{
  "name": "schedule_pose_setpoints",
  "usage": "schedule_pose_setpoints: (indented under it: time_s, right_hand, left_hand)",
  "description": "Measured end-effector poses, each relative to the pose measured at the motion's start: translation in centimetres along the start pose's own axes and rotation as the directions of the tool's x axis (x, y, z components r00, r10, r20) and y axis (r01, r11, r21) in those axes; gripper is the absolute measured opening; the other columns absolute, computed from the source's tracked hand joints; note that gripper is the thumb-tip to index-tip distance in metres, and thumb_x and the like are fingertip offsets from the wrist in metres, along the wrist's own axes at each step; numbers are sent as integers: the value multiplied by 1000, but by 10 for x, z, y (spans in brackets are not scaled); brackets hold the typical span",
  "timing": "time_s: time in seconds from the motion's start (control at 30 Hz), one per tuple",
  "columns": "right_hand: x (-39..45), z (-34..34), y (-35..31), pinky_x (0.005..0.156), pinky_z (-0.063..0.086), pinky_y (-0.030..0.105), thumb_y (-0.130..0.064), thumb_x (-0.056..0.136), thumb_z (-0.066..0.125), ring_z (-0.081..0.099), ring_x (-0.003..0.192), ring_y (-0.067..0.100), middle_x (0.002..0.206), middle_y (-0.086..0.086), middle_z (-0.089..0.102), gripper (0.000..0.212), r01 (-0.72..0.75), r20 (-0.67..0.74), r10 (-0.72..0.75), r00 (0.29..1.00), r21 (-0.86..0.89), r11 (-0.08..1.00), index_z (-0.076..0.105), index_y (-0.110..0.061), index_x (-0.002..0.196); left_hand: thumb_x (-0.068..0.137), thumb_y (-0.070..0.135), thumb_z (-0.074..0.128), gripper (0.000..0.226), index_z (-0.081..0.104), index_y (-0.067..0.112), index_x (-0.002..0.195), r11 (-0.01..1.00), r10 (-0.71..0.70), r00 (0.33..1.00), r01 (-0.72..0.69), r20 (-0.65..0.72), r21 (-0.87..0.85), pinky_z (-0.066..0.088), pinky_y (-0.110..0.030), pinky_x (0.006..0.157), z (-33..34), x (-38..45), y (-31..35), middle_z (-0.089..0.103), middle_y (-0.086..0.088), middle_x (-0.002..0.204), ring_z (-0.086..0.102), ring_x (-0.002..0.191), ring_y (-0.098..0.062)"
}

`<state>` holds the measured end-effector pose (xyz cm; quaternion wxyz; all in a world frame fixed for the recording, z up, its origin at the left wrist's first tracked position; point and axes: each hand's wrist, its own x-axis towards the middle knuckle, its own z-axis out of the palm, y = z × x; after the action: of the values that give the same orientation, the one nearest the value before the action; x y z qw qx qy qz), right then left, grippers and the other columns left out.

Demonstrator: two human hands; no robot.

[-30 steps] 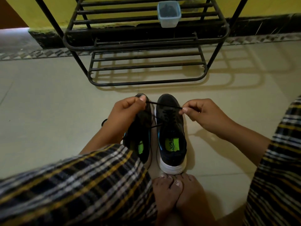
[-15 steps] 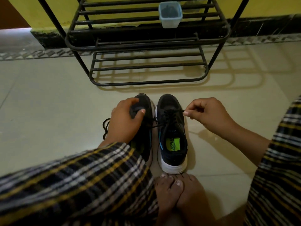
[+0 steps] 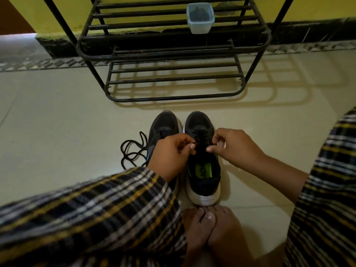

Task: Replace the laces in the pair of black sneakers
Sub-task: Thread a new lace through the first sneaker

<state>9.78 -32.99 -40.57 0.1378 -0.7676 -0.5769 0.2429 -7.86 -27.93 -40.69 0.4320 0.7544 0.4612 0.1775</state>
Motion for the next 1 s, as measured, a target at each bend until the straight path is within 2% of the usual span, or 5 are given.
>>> schedule_pose_setpoints:
  time_s: [0.33,0.5,0.6,0.87,1.0]
  right_hand:
    - [-2,12,-14,68,41,29,-43,86,61,58,89,23,96,3,61,30,60,34,-53,998,-279,958,56,-15,96]
    - [-5,16,-4,71,49,34,-26,88,60,61,84,26,86,9,66,20,-19,-31,16,999,-89,996,64,-6,91]
    - [-7,20,-1,69,46,33,-18,89,57,61,83,27,84,12,66,16,-53,-61,50,997,-40,998,65,-4,90]
    - [-4,24,4,69,52,35,-19,85,68,61,68,23,66,3,59,20,-132,-90,149,985,168,977,56,-12,70]
    - [-5,23,10,73,55,44,-15,84,68,64,69,28,75,11,65,13,-143,-57,166,984,285,948,60,-10,74]
  left_hand:
    - [88,23,63,10,69,22,97,996,-28,999,30,-21,80,45,-7,68,2,0,-4,69,9,83,62,78,1]
    - [88,22,63,8,70,20,93,995,-32,999,33,-7,96,45,-9,67,3,0,-4,68,8,81,61,75,0]
    - [88,27,63,10,70,20,87,990,-4,1000,3,7,143,51,-23,71,7,-1,-3,68,7,78,62,75,-5]
    - [92,31,57,17,68,21,99,933,-4,997,-25,79,358,53,-40,79,22,7,6,68,1,93,62,87,-18]
    - [93,28,54,20,69,22,103,918,75,984,-131,161,373,48,-42,85,28,5,3,65,-1,101,58,95,-22]
